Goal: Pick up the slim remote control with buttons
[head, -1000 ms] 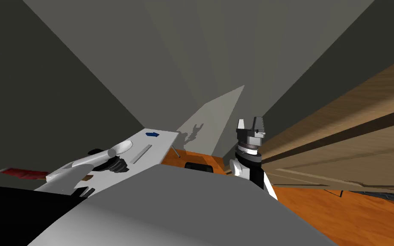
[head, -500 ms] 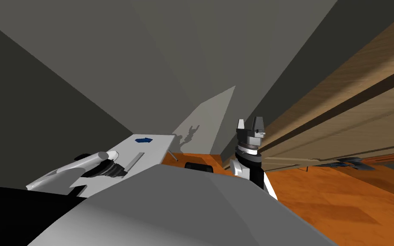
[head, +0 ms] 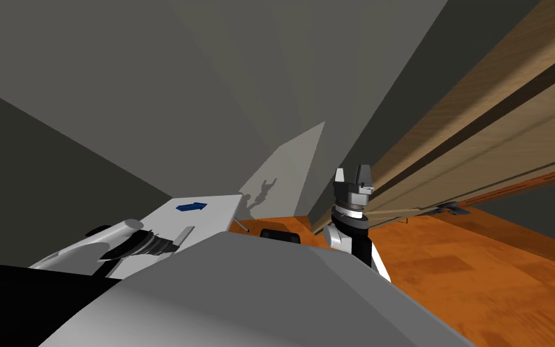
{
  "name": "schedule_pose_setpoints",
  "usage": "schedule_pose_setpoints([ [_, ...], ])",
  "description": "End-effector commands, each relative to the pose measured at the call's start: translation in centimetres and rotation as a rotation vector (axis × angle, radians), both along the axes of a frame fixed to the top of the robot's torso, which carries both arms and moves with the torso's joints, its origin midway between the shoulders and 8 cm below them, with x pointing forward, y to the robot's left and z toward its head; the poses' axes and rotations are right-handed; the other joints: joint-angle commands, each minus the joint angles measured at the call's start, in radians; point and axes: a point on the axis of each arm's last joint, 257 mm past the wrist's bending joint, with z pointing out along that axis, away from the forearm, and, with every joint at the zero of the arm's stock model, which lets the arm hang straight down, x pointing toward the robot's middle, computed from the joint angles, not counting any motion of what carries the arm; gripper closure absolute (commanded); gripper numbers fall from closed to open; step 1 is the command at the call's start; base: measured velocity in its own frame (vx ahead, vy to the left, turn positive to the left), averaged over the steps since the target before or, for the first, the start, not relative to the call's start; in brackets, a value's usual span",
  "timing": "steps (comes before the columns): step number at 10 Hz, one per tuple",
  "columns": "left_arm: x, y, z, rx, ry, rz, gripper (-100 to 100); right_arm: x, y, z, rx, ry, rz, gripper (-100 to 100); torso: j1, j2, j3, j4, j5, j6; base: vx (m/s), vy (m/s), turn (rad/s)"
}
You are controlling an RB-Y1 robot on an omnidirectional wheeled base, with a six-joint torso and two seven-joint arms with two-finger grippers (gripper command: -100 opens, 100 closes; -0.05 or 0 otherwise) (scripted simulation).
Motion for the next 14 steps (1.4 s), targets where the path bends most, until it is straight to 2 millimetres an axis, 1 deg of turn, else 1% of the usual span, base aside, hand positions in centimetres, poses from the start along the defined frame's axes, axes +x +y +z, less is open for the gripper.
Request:
schedule_pose_setpoints([
  [1, -0.4, -0.4, -0.2, -0.021, -0.006, 0.033, -100, 0.0, 0.0, 0.0, 0.000, 0.000, 0.000, 0, 0.000, 0.000, 0.000, 0.000, 0.000, 0.000, 0.006, 0.037, -0.106],
  [2, -0.3, -0.2, -0.1, -0.011, -0.003, 0.019, -100, 0.0, 0.0, 0.0, 0.000, 0.000, 0.000, 0, -0.001, 0.000, 0.000, 0.000, 0.000, 0.000, 0.002, 0.020, -0.032],
  [3, -0.3, -0.3, -0.1, -0.013, -0.004, 0.021, 0, 0.0, 0.0, 0.0, 0.000, 0.000, 0.000, 0, -0.003, 0.001, 0.000, 0.000, -0.001, 0.000, 0.000, 0.000, 0.000],
  [4, -0.6, -0.1, -0.2, -0.010, -0.006, 0.016, -100, 0.0, 0.0, 0.0, 0.000, 0.000, 0.000, 0, -0.004, 0.001, 0.001, 0.000, -0.001, 0.000, 0.028, 0.005, 0.034],
  [9, -2.1, 0.2, -1.0, -0.004, -0.011, -0.005, -100, 0.0, 0.0, 0.0, 0.000, 0.000, 0.000, 0, -0.005, -0.002, -0.001, -0.001, -0.001, 0.000, 0.056, -0.002, 0.042],
  [14, -3.8, -0.4, -2.3, -0.010, -0.014, -0.035, -100, 0.0, 0.0, 0.0, 0.000, 0.000, 0.000, 0, -0.004, -0.004, -0.002, -0.001, -0.001, 0.000, 0.072, 0.001, 0.057],
])
